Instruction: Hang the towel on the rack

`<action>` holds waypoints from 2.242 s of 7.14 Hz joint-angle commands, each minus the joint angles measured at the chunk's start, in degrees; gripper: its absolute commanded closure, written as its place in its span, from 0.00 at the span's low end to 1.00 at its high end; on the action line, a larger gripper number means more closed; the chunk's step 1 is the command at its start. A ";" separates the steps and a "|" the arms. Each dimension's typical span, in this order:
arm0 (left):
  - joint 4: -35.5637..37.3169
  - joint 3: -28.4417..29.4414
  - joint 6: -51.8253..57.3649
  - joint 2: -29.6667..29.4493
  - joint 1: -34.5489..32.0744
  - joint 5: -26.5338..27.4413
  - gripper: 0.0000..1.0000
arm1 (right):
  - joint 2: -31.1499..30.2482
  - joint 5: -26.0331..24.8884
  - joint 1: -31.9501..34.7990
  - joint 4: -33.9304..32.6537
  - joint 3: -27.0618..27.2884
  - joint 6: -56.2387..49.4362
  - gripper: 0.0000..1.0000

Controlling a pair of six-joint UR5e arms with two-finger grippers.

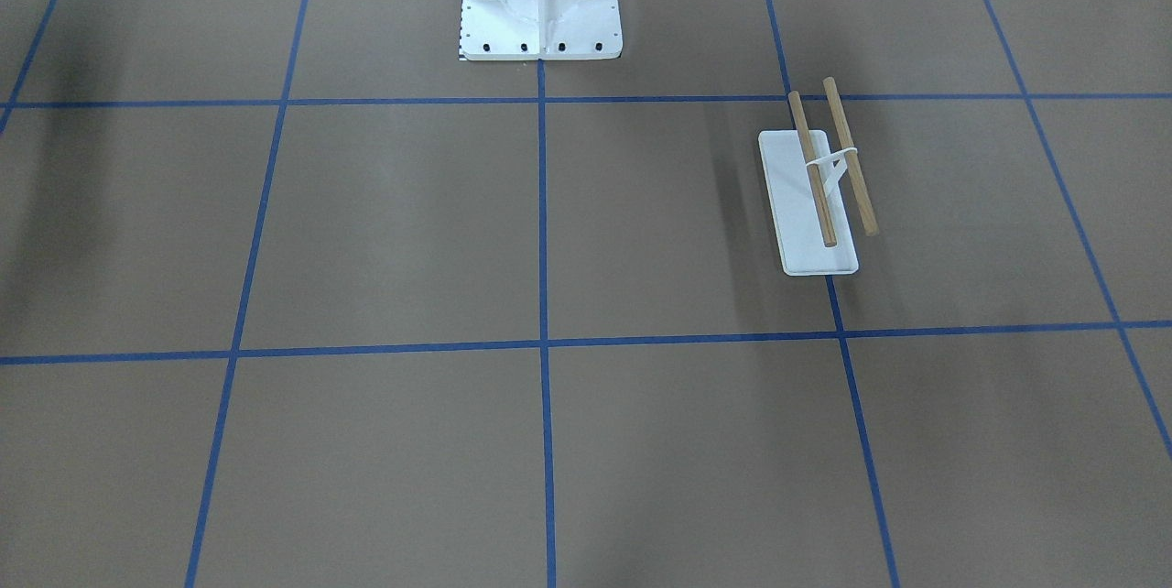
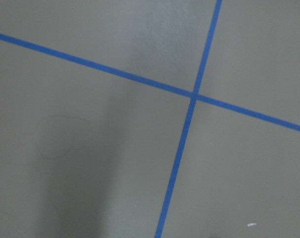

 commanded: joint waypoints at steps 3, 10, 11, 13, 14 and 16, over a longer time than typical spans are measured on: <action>-17.14 1.90 -0.05 1.72 -0.13 -0.29 0.01 | -1.31 4.98 0.04 1.11 1.30 -1.07 0.00; -17.89 1.11 -0.14 2.35 -0.13 -0.38 0.01 | -7.56 -6.63 -5.76 21.18 -17.21 -3.72 0.00; -17.89 0.94 -0.14 2.35 -0.13 -0.38 0.01 | -10.71 -5.22 -5.85 24.04 -17.60 -3.97 0.00; -17.80 0.58 -0.14 2.35 -0.13 -0.38 0.01 | -12.94 -5.12 -6.46 28.19 -18.91 -4.32 0.00; -17.89 0.41 -0.14 2.35 -0.13 -0.38 0.01 | -12.85 -5.12 -8.20 28.28 -19.00 -3.98 0.00; -17.89 0.58 -0.14 2.35 -0.13 -0.38 0.01 | -11.81 -5.12 -10.75 29.16 -19.27 -3.80 0.00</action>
